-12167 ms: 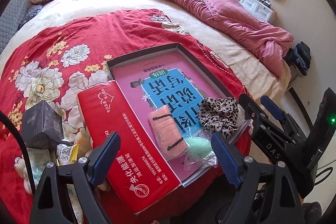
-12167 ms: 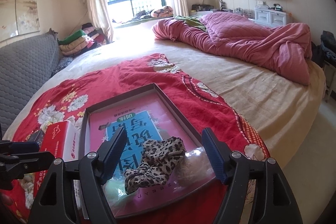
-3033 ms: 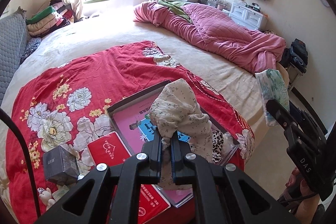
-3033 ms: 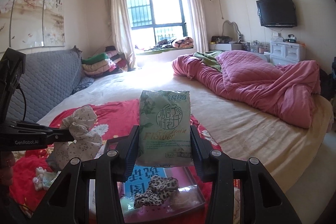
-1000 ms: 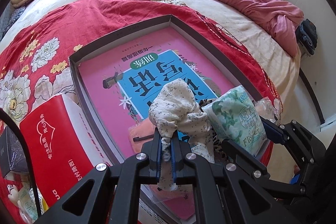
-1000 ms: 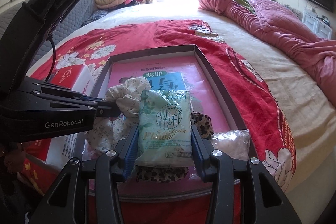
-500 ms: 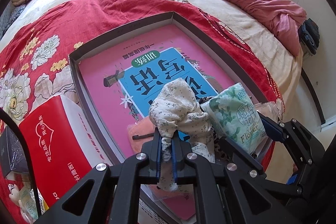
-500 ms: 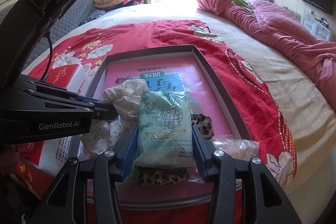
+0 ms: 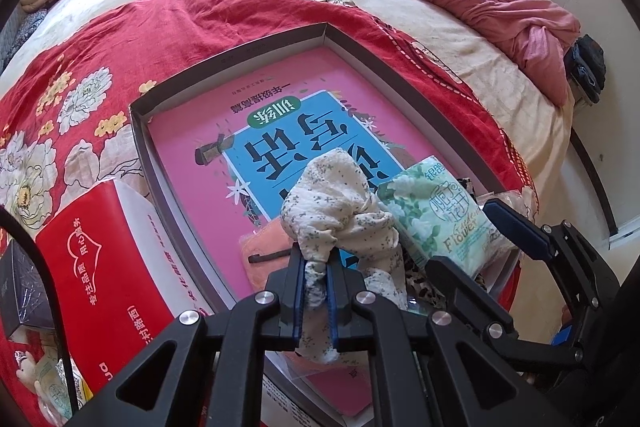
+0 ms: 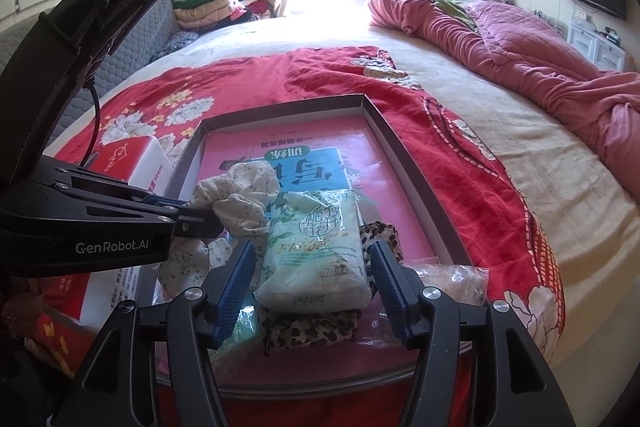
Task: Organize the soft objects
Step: 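Lower the green tissue pack into the tray and open the right tool while left tool lowers the white cloth, then open the left tool to release the white floral cloth into the tray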
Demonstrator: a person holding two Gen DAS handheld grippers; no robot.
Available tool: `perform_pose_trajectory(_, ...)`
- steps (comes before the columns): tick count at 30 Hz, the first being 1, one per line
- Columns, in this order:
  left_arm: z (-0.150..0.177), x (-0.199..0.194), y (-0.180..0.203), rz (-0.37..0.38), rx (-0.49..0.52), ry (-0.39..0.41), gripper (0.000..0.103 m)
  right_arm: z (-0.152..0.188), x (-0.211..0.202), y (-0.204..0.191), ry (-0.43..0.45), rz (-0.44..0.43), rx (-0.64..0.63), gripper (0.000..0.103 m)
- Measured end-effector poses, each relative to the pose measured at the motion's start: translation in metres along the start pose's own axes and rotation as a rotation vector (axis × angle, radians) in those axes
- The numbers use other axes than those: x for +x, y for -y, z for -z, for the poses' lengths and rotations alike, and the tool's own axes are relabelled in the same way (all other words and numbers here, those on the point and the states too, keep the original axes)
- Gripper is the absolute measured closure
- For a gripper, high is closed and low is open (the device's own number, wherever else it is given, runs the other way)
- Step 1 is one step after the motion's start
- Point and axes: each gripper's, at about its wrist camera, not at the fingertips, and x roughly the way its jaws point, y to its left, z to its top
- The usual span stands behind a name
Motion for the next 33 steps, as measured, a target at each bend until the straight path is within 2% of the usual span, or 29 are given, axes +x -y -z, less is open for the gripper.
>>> perform_pose_trajectory(6,0.001,-0.001,-0.001,0.003,0.0,0.002,0.094,-0.001,-0.007,0.005,0.031,0.012,0.019,0.038)
perform_pose_trajectory(18,0.002,-0.007,-0.001,0.018,-0.002,0.007,0.092,-0.002,-0.007,0.005,0.036,0.042,0.011,0.038)
perform_pose_trajectory(21,0.003,-0.008,-0.001,0.022,-0.006,0.01,0.091,-0.002,-0.01,0.006,0.045,0.053,0.015,0.031)
perform_pose_trajectory(27,0.004,-0.012,-0.001,0.013,0.001,0.017,0.078,-0.002,-0.013,0.008,0.053,0.063,0.028,0.031)
perform_pose_trajectory(29,0.005,-0.013,-0.001,0.001,0.007,0.022,0.066,-0.002,-0.014,0.009,0.055,0.065,0.033,0.031)
perform_pose_trajectory(33,0.005,-0.015,-0.002,0.004,-0.002,0.024,0.062,-0.002,-0.015,0.01,0.052,0.075,0.035,0.031)
